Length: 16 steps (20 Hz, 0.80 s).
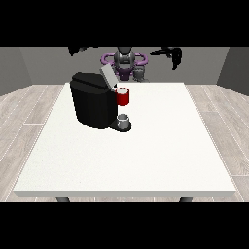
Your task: Insert the coffee pod into the coffee machine and close the lid
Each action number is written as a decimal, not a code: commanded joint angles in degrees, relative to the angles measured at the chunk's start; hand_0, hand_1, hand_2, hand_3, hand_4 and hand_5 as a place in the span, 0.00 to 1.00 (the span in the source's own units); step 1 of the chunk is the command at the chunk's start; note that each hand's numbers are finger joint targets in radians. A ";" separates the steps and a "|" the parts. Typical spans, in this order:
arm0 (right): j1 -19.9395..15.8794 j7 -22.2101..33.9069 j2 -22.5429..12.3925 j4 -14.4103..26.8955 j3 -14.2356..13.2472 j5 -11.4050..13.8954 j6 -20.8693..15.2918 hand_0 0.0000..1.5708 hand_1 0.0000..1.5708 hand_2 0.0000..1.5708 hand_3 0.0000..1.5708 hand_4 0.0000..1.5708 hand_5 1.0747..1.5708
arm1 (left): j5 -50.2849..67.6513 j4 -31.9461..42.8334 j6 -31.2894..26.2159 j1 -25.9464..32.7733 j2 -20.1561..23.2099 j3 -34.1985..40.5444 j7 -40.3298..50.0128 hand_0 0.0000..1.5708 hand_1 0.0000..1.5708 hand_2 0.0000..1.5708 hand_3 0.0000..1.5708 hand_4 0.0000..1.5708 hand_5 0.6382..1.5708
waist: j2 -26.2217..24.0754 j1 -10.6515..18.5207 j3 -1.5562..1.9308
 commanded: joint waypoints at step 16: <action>-10.41 0.28 -0.30 3.13 1.80 1.07 5.82 0.00 0.00 0.00 0.00 0.00 1.00 | 10.93 -21.56 -1.49 10.18 -3.17 -3.89 8.17 0.00 0.00 0.00 0.00 0.00 1.00 | 9.18 4.75 0.02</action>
